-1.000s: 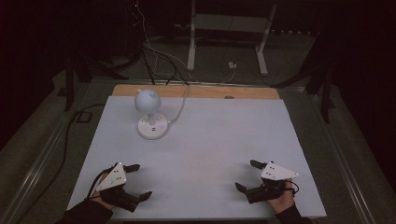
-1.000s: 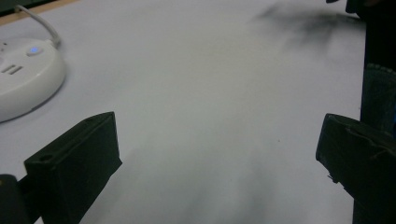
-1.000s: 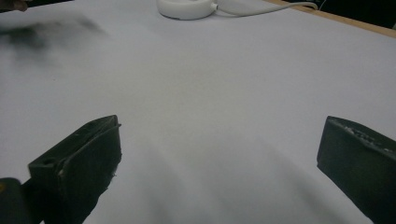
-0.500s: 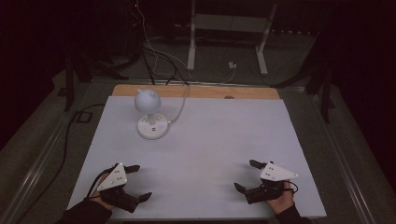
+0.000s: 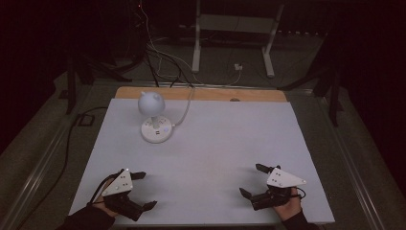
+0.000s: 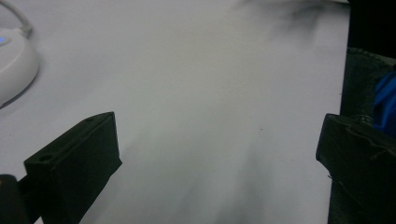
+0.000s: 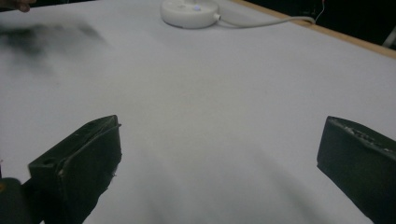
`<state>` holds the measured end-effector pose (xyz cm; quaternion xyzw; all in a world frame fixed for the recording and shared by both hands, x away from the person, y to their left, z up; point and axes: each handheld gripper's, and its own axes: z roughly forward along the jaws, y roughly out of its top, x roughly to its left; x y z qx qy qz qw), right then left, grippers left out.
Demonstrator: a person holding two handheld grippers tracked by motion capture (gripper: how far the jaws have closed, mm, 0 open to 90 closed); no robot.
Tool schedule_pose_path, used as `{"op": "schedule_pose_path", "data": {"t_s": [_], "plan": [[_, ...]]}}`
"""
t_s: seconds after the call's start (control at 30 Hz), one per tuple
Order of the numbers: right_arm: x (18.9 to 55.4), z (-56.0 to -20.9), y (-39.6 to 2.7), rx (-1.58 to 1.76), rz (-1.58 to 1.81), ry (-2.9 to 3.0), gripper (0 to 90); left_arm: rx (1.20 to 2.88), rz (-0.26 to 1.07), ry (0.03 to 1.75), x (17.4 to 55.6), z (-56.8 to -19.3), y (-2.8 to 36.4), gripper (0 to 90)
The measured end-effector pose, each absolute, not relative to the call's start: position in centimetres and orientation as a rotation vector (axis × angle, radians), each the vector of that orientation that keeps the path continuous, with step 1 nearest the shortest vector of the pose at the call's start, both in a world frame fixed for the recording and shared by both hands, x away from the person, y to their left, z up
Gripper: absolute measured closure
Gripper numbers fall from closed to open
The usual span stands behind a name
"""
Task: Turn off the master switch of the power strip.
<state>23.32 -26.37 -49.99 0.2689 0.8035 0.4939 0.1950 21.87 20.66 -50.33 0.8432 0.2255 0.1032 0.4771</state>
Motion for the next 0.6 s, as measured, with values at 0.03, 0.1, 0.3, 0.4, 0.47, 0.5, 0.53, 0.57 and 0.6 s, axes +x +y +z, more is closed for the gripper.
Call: {"op": "schedule_pose_path", "data": {"t_s": [0.03,0.1,0.3,0.4,0.47,0.5,0.53,0.57,0.6], "plan": [[23.3,-49.9,-26.4,0.758,1.393,2.247,0.0,2.065,0.251,0.547,21.9,-50.3,20.6,0.2],[23.2,-49.9,-26.4,0.759,1.392,2.243,0.0,2.068,0.251,0.538,21.8,-50.2,20.5,0.2],[23.1,-49.7,-26.3,0.745,1.393,2.239,0.0,2.062,0.252,0.519,21.6,-49.6,20.1,0.2],[23.1,-49.7,-26.2,0.745,1.394,2.239,0.0,2.054,0.248,0.506,21.6,-49.3,19.8,0.2],[23.0,-49.7,-26.2,0.745,1.395,2.235,0.0,2.057,0.246,0.499,21.6,-49.1,19.6,0.2],[23.0,-49.6,-26.2,0.744,1.397,2.233,0.0,2.059,0.246,0.495,21.6,-49.0,19.5,0.2],[23.0,-49.6,-26.2,0.740,1.399,2.230,0.0,2.061,0.244,0.488,21.6,-48.9,19.4,0.2],[22.9,-49.6,-26.1,0.739,1.398,2.224,0.0,2.062,0.246,0.484,21.6,-48.8,19.3,0.2],[22.9,-49.5,-26.1,0.741,1.403,2.220,0.0,2.059,0.250,0.483,21.7,-48.8,19.2,0.2]]}}
